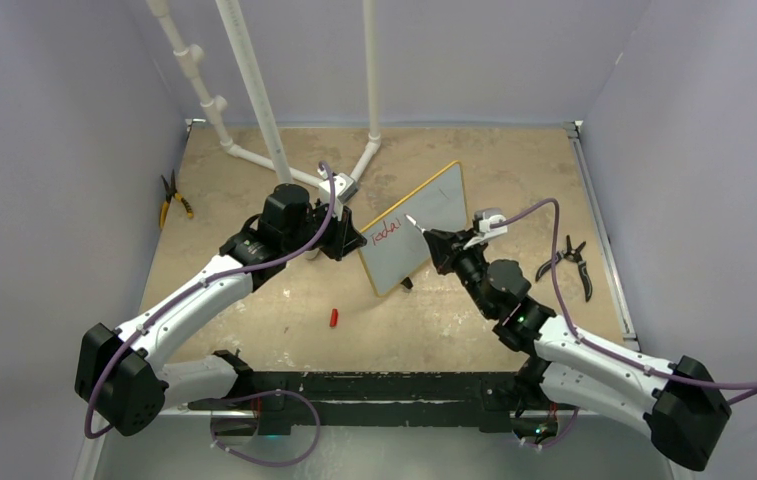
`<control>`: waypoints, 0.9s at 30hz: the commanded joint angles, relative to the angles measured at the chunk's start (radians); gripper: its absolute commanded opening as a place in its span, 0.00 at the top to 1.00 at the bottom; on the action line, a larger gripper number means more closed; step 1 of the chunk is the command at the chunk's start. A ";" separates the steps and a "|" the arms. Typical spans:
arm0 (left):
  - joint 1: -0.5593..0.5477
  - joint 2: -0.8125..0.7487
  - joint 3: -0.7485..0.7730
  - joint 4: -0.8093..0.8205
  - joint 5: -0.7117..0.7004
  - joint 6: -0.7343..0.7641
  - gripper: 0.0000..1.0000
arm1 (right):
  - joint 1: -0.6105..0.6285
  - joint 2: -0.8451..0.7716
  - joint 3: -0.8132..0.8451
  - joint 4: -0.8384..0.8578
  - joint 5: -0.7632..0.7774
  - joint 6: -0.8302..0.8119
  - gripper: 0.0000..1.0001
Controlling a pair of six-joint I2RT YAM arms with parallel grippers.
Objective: Write a sentence on the whiteboard
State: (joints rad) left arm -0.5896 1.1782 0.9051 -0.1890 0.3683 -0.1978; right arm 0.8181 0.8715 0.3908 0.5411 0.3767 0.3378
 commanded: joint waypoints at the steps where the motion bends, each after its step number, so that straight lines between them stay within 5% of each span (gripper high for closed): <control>1: -0.001 0.011 -0.014 -0.010 0.027 0.037 1.00 | -0.010 0.008 0.043 0.061 0.005 -0.026 1.00; 27: 0.001 0.014 -0.011 -0.008 0.037 0.036 1.00 | -0.010 -0.013 -0.041 0.028 -0.104 0.026 1.00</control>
State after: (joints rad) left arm -0.5892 1.1790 0.9051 -0.1879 0.3706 -0.1978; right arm 0.8104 0.8745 0.3592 0.5613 0.3042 0.3481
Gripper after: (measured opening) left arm 0.070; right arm 0.134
